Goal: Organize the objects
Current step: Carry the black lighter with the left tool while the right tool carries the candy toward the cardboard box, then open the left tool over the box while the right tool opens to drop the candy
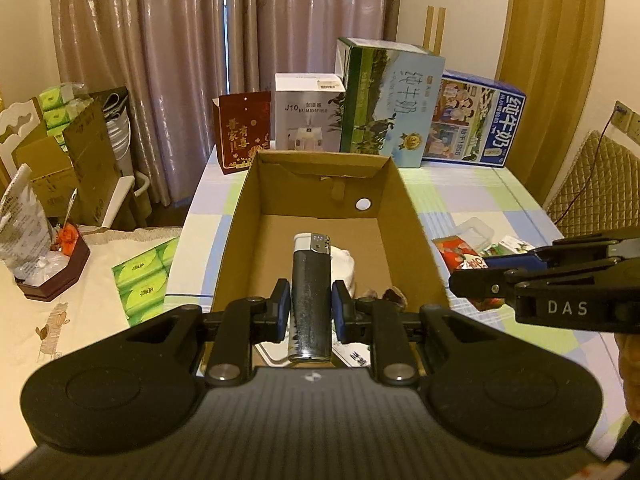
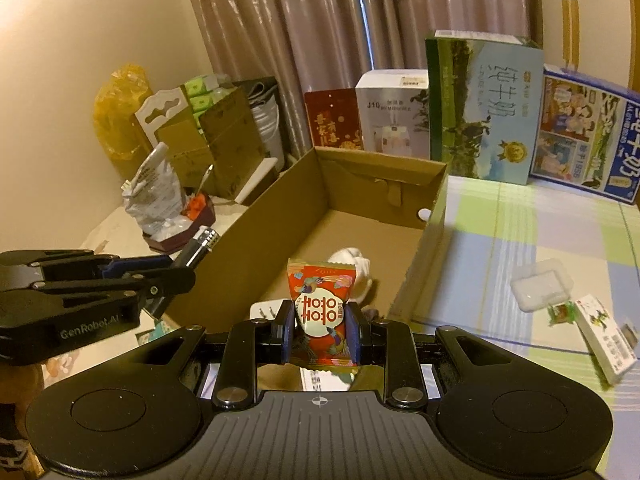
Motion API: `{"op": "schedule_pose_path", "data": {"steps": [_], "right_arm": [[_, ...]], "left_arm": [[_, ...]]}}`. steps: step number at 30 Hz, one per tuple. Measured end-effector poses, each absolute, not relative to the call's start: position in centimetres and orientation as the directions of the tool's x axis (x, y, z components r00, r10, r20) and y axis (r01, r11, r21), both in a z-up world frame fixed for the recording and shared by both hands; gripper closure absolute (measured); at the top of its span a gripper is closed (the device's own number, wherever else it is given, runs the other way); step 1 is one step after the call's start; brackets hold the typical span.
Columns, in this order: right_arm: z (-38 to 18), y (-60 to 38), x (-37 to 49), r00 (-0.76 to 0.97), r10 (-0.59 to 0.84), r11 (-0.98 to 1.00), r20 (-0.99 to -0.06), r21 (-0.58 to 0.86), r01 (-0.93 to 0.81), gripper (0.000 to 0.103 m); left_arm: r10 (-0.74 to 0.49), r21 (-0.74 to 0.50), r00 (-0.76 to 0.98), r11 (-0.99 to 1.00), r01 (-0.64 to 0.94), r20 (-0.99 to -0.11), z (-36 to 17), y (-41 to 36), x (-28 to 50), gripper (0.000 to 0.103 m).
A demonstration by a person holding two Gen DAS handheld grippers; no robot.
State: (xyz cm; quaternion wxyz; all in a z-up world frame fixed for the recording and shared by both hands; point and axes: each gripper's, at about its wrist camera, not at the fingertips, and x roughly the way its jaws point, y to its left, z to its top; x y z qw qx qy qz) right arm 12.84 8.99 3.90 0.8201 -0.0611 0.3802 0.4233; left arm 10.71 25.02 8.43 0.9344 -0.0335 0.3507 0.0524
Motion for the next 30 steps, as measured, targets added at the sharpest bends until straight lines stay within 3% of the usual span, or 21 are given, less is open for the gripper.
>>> {"op": "schedule_pose_path", "data": {"steps": [13, 16, 25, 27, 30], "right_arm": [[1.0, 11.4, 17.0, 0.34, 0.626, 0.664, -0.701, 0.251, -0.705, 0.08], [0.5, 11.4, 17.5, 0.334, 0.623, 0.668, -0.707, 0.26, -0.697, 0.08], [0.1, 11.9, 17.9, 0.32, 0.645, 0.652, -0.694, 0.281, -0.705, 0.079], [0.3, 12.1, 18.2, 0.32, 0.663, 0.645, -0.676, 0.3, -0.702, 0.071], [1.0, 11.8, 18.5, 0.342, 0.67, 0.658, -0.659, 0.313, -0.685, 0.066]], "left_arm": [[0.03, -0.056, 0.732, 0.994, -0.093, -0.681, 4.8, 26.8, 15.7, 0.085], [0.042, -0.075, 0.729, 0.989, -0.128, -0.683, 3.9, 27.2, 16.7, 0.067], [0.077, -0.064, 0.738, 0.985, -0.162, -0.67, 4.3, 28.0, 15.5, 0.066], [0.077, -0.071, 0.741, 0.984, -0.166, -0.667, 4.6, 28.2, 15.0, 0.066], [0.085, -0.074, 0.742, 0.981, -0.178, -0.665, 4.9, 28.3, 14.2, 0.064]]}}
